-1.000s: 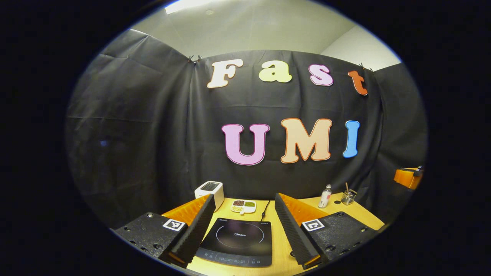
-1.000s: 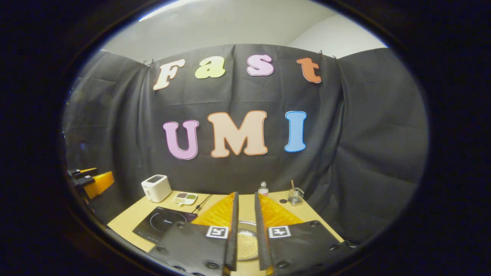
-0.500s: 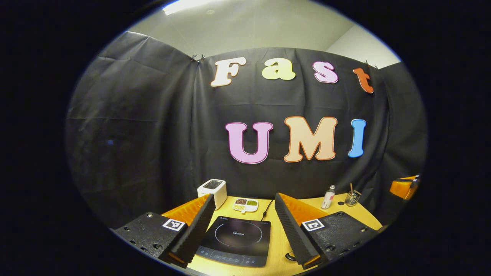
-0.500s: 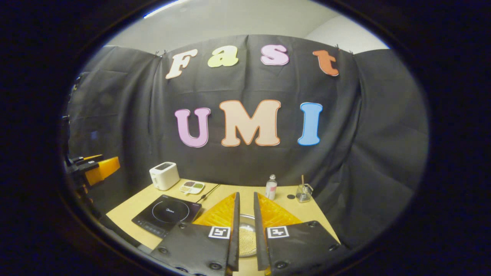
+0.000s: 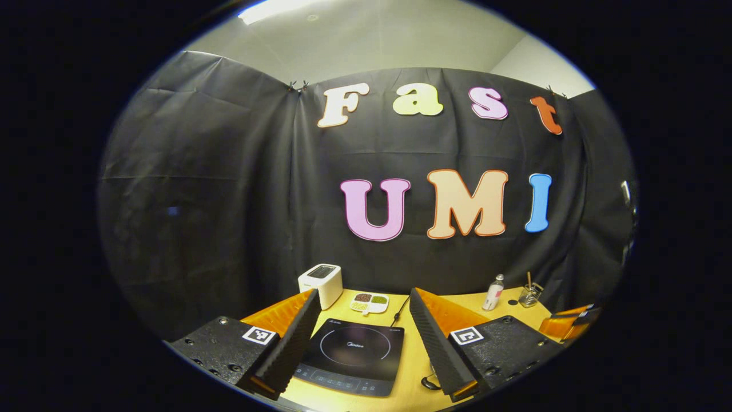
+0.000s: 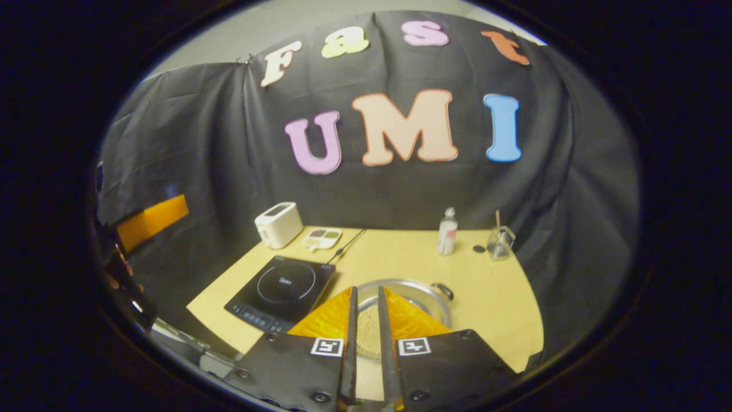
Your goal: First push the handle of the pot to place it horizontally, then grasp the pot with both hands and set it on the induction cooktop.
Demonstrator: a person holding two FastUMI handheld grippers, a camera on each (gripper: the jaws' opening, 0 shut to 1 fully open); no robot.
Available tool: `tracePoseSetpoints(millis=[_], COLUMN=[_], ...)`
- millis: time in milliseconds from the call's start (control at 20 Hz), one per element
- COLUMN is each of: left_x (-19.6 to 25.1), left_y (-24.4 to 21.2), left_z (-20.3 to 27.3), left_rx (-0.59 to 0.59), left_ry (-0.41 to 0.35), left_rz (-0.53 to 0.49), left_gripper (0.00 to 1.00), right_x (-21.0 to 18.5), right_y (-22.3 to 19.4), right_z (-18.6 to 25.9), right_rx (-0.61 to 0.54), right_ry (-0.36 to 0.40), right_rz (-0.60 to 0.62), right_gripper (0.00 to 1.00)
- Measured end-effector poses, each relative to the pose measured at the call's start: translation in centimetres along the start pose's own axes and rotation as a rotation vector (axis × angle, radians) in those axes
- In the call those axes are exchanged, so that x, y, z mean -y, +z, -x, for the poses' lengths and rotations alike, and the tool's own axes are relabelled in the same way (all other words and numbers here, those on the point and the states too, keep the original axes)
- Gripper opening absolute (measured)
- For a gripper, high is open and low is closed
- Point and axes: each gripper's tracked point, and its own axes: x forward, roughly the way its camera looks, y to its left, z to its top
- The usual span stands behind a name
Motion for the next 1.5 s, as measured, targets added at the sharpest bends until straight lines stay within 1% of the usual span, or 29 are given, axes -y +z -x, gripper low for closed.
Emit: tracePoseSetpoints(millis=[50,100,150,200,250,300,350,400,450,500,650,700,850,900,950,1050,1100,1150,1250,1500], left_x=[-0.1,-0.3,-0.4,-0.6,-0.8,-1.2,-1.4,-1.7,-1.9,-2.1,-2.8,-3.0,-3.7,-3.8,-4.1,-4.3,-4.5,-4.4,-4.5,-4.3], left_y=[-0.2,-0.3,-0.6,-0.9,-1.4,-1.8,-2.1,-2.4,-2.7,-2.9,-3.7,-3.9,-4.5,-4.5,-4.8,-5.4,-5.6,-5.6,-5.7,-5.7], left_z=[0.1,0.1,0.1,0.1,0.2,0.3,0.4,0.6,0.7,1.0,1.7,2.0,2.7,2.9,3.2,3.5,3.6,3.6,3.6,2.7], left_rx=[-0.002,-0.007,-0.011,-0.016,-0.025,-0.034,-0.044,-0.054,-0.064,-0.072,-0.094,-0.099,-0.112,-0.118,-0.124,-0.142,-0.150,-0.147,-0.144,-0.145], left_ry=[0.009,0.018,0.026,0.034,0.044,0.055,0.066,0.078,0.088,0.099,0.133,0.146,0.188,0.201,0.217,0.244,0.256,0.266,0.283,0.268], left_rz=[0.000,0.002,0.004,0.004,0.000,-0.006,-0.012,-0.016,-0.018,-0.016,-0.005,-0.003,-0.007,-0.007,-0.005,0.009,0.019,0.029,0.044,0.018], left_gripper=[0.91,0.91,0.91,0.95,0.92,0.92,0.91,0.92,0.92,0.95,0.95,0.92,0.92,0.95,0.92,0.92,0.95,0.95,0.95,0.95], right_x=[-0.3,-0.7,-0.9,-1.0,-1.2,-1.4,-1.7,-1.8,-1.9,-2.0,-2.5,-2.5,-2.9,-3.1,-3.4,-3.4,-3.2,-2.9,-2.9,-3.8], right_y=[-1.9,-3.6,-5.3,-6.7,-7.9,-9.2,-10.7,-12.1,-13.2,-14.2,-17.0,-17.4,-19.1,-19.7,-20.7,-21.9,-22.2,-22.7,-23.1,-23.2], right_z=[-0.3,-0.7,-0.8,-1.2,-1.6,-2.0,-1.9,-2.1,-2.4,-2.7,-2.9,-3.2,-4.2,-4.6,-5.0,-6.3,-7.1,-7.7,-8.6,-10.3], right_rx=[-0.056,-0.111,-0.160,-0.206,-0.251,-0.298,-0.348,-0.398,-0.444,-0.487,-0.585,-0.606,-0.661,-0.680,-0.701,-0.723,-0.718,-0.717,-0.721,-0.709], right_ry=[0.018,0.040,0.054,0.070,0.084,0.097,0.110,0.119,0.128,0.140,0.165,0.168,0.166,0.160,0.148,0.112,0.089,0.069,0.054,0.025], right_rz=[-0.006,-0.009,-0.010,-0.009,-0.011,-0.016,-0.020,-0.024,-0.030,-0.035,-0.047,-0.048,-0.063,-0.070,-0.069,-0.053,-0.041,-0.026,-0.022,-0.037], right_gripper=[0.14,0.20,0.12,0.27,0.16,0.07,0.07,0.16,0.16,0.17,0.17,0.17,0.17,0.16,0.17,0.17,0.17,0.17,0.17,0.17])
